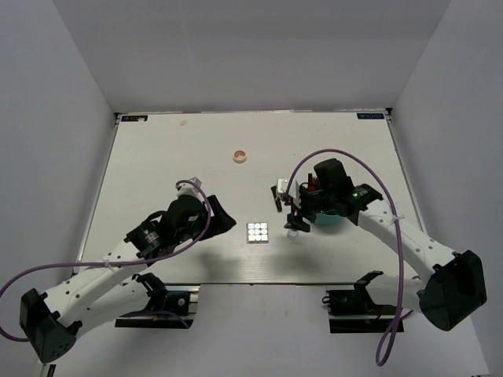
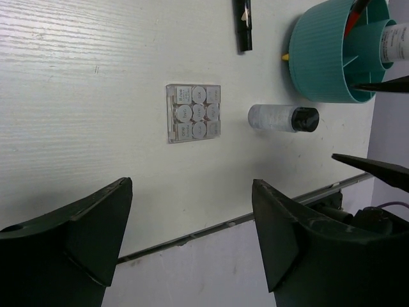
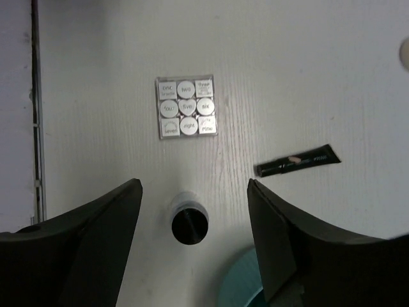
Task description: Organize the makeup
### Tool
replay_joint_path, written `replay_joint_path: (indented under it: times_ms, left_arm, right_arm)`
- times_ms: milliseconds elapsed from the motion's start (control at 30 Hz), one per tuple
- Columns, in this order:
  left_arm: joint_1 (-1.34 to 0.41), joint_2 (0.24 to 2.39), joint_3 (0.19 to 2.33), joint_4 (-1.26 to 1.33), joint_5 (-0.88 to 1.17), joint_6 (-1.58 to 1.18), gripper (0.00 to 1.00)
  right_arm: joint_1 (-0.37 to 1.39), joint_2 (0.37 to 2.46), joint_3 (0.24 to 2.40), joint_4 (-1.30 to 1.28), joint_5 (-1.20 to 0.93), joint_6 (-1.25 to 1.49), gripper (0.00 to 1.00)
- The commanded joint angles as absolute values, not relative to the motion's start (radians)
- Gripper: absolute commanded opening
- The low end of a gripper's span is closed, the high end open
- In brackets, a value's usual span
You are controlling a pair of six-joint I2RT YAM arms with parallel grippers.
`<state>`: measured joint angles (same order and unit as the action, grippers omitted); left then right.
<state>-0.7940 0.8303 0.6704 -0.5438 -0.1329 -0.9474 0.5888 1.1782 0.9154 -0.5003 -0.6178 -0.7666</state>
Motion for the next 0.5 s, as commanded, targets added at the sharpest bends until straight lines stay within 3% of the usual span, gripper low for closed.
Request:
replay_joint_path:
  times_ms: [0,467]
  left_arm:
    - [-0.796,0.830,0.667,-0.522,-0.114,-0.945,0.85]
    - [-0.796,0.842,0.658,-0.511,-0.109,-0.946,0.86]
  right_arm:
    - [0.584,1.170,0.876,-0.519,-0.557,-0.828,0.75]
    - [0.584,1.236,0.795,-0.419,-0.462,-0.874,0.80]
